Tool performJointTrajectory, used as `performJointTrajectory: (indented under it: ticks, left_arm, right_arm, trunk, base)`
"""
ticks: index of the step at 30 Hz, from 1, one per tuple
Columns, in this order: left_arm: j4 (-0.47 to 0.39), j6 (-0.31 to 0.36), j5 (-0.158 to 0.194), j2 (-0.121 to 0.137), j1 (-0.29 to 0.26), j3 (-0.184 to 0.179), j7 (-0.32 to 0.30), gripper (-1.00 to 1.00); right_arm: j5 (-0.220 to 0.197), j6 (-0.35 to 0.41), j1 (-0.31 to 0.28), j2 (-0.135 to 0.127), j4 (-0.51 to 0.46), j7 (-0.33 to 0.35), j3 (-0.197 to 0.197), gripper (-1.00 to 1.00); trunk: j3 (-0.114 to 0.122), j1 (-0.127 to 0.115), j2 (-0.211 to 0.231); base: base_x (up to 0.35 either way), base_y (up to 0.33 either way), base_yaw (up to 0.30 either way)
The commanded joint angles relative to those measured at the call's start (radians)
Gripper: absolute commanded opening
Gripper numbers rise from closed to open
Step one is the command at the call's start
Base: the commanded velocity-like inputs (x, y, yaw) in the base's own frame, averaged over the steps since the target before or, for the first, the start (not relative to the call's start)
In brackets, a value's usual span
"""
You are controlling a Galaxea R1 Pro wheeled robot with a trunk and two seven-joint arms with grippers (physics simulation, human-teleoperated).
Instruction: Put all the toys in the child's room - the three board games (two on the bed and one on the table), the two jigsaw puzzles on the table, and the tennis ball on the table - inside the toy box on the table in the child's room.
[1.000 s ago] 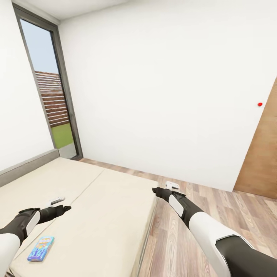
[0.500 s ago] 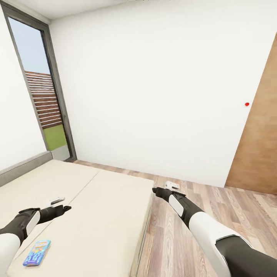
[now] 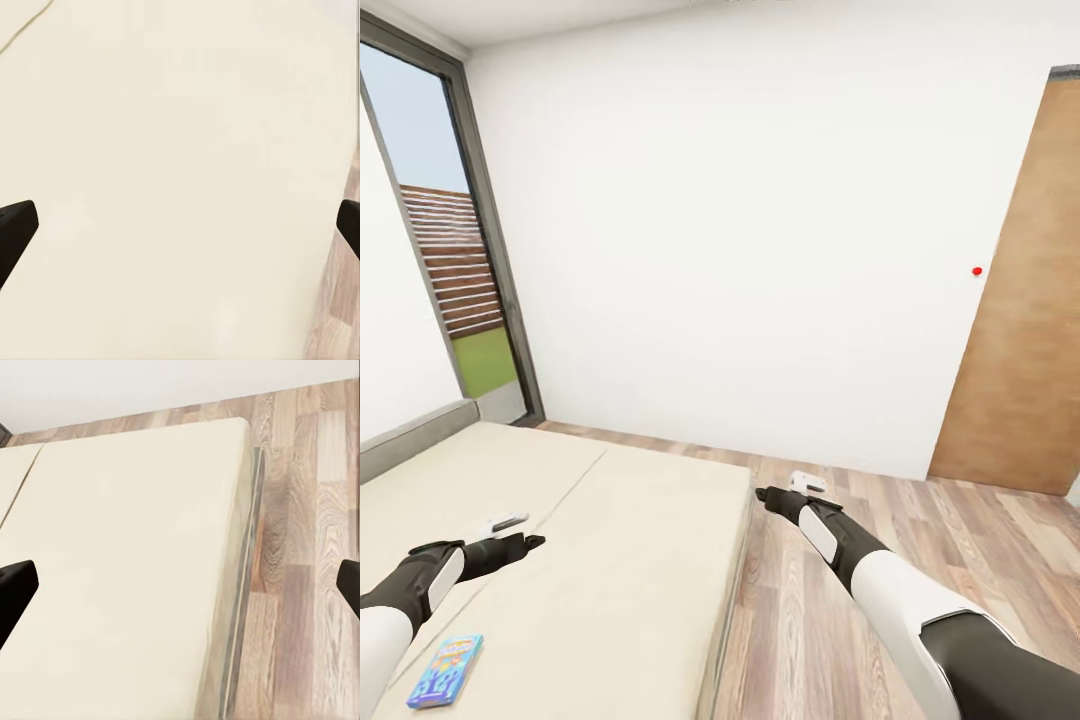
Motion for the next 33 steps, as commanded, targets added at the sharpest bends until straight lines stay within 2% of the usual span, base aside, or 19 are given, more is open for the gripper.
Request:
performJointTrajectory:
  ticks: [1, 13, 22, 33]
  left_arm:
    - [-0.001, 0.009, 0.007, 0.0, 0.0, 0.005, -0.002, 1.0]
    - [-0.001, 0.009, 0.007, 0.0, 0.0, 0.005, -0.002, 1.0]
    - [-0.001, 0.009, 0.007, 0.0, 0.0, 0.005, -0.002, 1.0]
    - [-0.001, 0.009, 0.007, 0.0, 0.0, 0.005, -0.002, 1.0]
  right_arm:
    - [-0.005, 0.003, 0.0, 0.0, -0.001, -0.002, 0.005, 1.0]
    - [-0.004, 0.004, 0.0, 0.0, -0.001, -0.002, 0.005, 1.0]
    - [-0.004, 0.004, 0.0, -0.001, -0.001, -0.002, 0.005, 1.0]
    - [-0.005, 0.005, 0.0, -0.002, -0.001, -0.002, 0.004, 1.0]
  trunk:
    - [0.0, 0.0, -0.001]
    - [0.01, 0.0, -0.001]
    - [0.011, 0.0, -0.001]
    - [0.017, 0.0, -0.001]
  base:
    - [-0.009, 0.03, -0.193]
    - [-0.002, 0.101, -0.214]
    - [-0.012, 0.037, -0.052]
    - [-0.063, 0.072, -0.133]
